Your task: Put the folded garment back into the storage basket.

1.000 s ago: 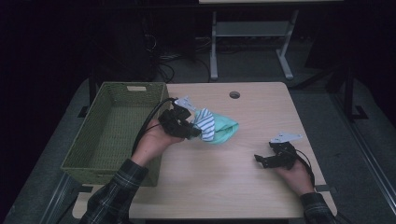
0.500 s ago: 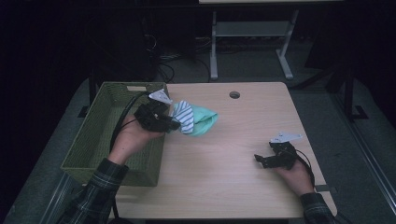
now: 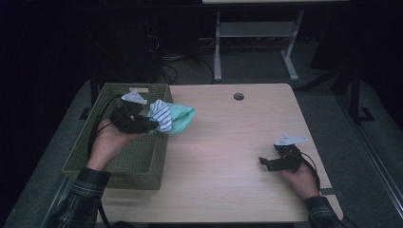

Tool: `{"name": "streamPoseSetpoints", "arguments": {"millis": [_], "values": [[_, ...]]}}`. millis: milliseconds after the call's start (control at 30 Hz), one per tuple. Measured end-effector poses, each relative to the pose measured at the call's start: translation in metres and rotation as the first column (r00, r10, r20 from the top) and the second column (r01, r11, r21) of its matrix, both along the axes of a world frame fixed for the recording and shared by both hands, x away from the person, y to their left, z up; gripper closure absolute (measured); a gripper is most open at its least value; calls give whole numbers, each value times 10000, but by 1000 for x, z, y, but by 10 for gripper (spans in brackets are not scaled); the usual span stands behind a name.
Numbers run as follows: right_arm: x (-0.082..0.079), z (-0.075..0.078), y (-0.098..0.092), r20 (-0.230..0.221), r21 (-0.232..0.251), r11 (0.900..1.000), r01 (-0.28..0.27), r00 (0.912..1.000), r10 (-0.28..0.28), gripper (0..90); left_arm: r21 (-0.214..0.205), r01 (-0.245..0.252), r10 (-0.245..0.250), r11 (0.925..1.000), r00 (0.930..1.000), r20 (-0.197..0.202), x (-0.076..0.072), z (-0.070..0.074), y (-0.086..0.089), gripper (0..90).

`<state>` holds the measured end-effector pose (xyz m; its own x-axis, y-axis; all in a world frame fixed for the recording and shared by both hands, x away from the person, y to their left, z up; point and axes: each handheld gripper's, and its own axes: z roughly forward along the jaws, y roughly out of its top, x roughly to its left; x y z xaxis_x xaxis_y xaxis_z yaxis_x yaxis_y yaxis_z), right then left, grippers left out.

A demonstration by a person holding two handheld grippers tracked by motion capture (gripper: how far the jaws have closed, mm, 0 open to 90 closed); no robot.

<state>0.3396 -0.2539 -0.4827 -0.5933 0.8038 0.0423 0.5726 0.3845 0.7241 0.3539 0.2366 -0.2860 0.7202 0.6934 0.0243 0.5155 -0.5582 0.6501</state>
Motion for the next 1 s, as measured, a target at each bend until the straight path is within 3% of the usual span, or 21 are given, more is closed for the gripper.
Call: {"name": "streamPoseSetpoints", "arguments": {"millis": [300, 667, 900, 1000], "values": [[0, 0, 0, 7, -1, 10000, 12, 10000, -12, 129, -134, -976, 975, 9951, 9952, -67, -4, -12, 36, 753], [0, 0, -1, 28, -45, 10000, 14, 10000, -13, 129, -61, -2219, 2216, 9751, 9747, -298, -6, -40, 77, 752], [0, 0, 0, 13, -43, 10000, 31, 10000, -31, 129, 213, -2705, 2713, 9625, 9602, -656, 3, -64, 93, 752], [0, 0, -1, 3, -43, 10000, 39, 10000, -39, 129, 369, -2756, 2778, 9606, 9570, -831, 7, -75, 95, 750]]}}
